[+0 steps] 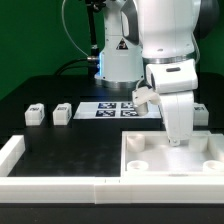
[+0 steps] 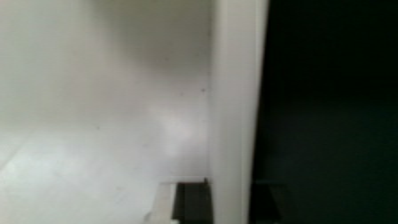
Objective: Assemble one leg
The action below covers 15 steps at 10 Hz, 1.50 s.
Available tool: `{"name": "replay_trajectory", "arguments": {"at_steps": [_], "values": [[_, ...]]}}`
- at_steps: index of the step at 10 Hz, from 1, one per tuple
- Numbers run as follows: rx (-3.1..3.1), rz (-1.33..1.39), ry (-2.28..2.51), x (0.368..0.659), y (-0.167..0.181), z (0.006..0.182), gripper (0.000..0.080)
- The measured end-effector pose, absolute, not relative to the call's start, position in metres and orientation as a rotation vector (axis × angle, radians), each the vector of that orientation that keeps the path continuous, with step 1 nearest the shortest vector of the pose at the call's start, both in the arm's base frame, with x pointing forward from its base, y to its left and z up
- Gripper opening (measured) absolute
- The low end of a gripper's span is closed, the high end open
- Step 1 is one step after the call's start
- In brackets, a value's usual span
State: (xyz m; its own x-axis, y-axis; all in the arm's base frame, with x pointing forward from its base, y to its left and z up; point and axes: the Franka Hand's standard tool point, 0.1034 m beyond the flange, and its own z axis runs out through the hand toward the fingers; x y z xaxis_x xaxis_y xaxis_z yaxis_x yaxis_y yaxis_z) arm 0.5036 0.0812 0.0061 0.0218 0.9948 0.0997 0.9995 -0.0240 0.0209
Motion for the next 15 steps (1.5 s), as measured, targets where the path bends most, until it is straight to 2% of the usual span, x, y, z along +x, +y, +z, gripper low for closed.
{"name": "replay_trajectory", "arguments": {"at_steps": [1, 2, 3, 4, 5, 6, 7, 13, 15], "values": [[-2.206, -0.133, -2.155, 0.504, 0.081, 0.006, 0.0061], [-2.207, -0.133, -2.154, 0.504, 0.081, 0.006, 0.0143], [-2.207, -0.133, -2.153, 0.504, 0.08, 0.006, 0.0296], [-2.208, -0.133, -2.153, 0.504, 0.08, 0.006, 0.0296], [-2.208, -0.133, -2.153, 0.504, 0.08, 0.006, 0.0499], [-2.208, -0.133, -2.153, 0.504, 0.08, 0.006, 0.0499], [-2.208, -0.133, -2.153, 0.504, 0.08, 0.006, 0.0621], [-2.219, -0.134, -2.144, 0.504, 0.079, 0.007, 0.0649], [-2.338, -0.142, -2.059, 0.497, 0.077, 0.04, 0.0649]]}}
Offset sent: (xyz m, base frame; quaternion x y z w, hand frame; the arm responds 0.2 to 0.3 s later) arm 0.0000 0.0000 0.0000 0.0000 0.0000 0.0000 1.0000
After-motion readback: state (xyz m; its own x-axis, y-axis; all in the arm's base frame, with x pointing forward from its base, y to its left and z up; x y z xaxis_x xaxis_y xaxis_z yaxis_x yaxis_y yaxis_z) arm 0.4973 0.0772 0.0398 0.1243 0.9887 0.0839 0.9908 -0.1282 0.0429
